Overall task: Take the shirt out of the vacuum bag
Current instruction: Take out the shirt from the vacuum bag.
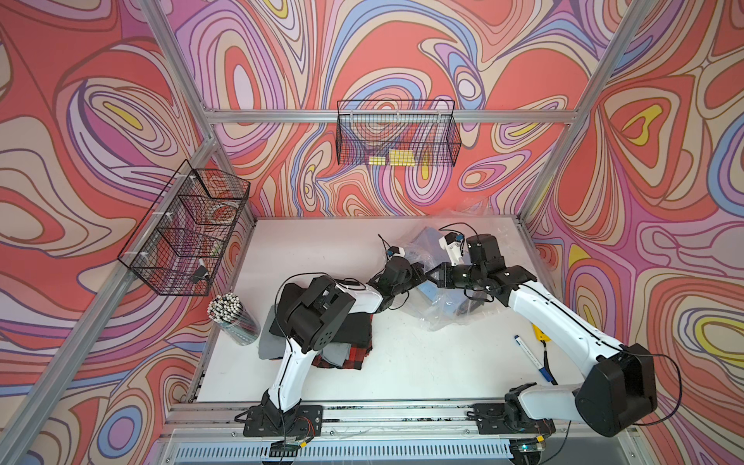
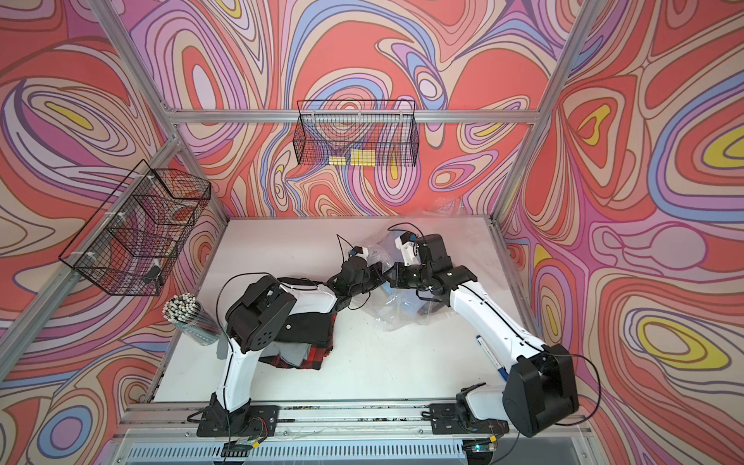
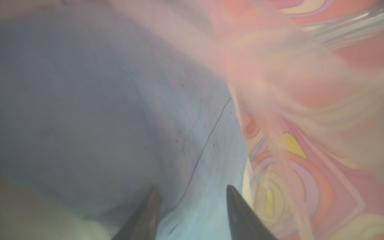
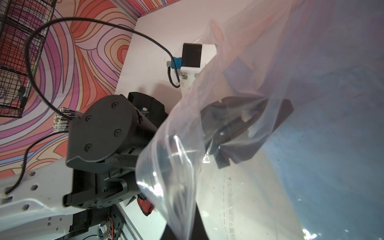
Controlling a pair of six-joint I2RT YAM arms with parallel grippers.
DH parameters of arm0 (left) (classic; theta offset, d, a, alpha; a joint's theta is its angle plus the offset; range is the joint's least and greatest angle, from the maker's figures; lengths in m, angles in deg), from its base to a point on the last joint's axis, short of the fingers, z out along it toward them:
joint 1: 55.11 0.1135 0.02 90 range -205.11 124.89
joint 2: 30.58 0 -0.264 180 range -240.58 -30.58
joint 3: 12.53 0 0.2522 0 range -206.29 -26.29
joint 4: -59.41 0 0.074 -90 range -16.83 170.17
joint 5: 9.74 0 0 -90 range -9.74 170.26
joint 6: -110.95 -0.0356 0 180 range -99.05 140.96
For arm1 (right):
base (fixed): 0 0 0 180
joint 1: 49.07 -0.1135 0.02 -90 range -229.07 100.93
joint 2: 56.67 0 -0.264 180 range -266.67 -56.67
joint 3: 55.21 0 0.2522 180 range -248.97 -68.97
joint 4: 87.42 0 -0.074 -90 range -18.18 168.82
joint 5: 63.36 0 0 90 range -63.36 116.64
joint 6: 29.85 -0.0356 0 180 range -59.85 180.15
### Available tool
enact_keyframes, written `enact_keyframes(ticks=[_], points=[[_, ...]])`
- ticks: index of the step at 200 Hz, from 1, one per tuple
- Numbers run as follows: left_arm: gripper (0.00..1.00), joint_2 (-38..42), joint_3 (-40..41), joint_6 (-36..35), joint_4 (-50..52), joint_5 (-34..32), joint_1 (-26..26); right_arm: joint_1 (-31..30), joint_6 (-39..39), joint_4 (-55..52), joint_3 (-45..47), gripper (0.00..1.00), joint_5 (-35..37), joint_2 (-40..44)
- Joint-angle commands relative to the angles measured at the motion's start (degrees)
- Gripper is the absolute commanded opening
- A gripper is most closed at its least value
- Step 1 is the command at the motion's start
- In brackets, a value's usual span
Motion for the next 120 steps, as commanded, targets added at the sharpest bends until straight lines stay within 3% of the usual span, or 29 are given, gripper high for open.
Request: enact_keyframes(ticks=[1,21,120], points=[[0.83,6.20,7.07,1.35,-0.76,-4.18,-0.49,-0.45,0.80,0.46,-1.33,0.00,-0.20,0.37],[0.86,7.98,9.11,1.16,0.55,-6.34,-0.54,-0.43,0.69,0.76,-1.20,0.00,-0.42,0.20],[0.84,1.52,2.62,-0.59,3.87,-8.41,-0.54,-0.47,0.64,0.23,-2.18,0.00,-0.16,-0.33]])
